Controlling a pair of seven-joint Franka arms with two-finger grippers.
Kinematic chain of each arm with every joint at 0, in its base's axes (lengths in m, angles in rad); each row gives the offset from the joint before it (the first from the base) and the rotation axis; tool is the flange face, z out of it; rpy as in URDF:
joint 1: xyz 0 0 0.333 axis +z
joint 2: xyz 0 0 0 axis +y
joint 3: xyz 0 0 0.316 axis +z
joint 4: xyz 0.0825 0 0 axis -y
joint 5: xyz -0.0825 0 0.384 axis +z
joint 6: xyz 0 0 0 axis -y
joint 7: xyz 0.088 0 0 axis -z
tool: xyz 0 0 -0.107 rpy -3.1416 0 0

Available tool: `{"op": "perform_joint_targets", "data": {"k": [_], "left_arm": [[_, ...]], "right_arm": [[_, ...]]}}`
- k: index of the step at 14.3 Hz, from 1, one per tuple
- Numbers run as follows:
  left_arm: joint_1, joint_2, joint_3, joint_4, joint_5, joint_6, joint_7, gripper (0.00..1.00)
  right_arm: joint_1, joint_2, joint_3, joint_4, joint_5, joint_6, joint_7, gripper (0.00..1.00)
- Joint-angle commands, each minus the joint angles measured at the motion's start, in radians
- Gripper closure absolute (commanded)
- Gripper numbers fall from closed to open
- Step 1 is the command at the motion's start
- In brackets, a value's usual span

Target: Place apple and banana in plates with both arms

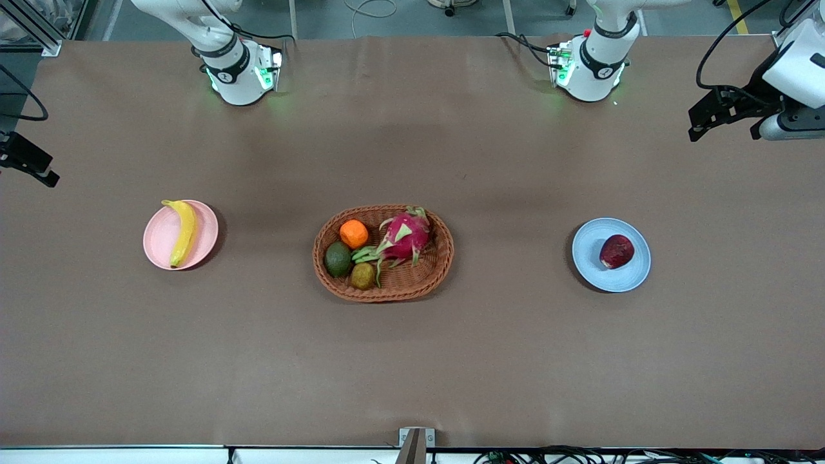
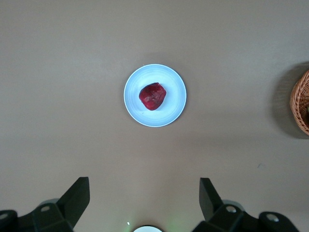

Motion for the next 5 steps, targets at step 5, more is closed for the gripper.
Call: {"op": "perform_joint_targets", "data": {"k": [5], "left_arm": [[0.006, 0.001, -0.001, 0.025, -0.005, -0.018, 0.019, 0.0]], "right_arm": [[-0.008, -0.025, 0.006, -0.015, 0.005, 0.012, 0.003, 0.0]]}}
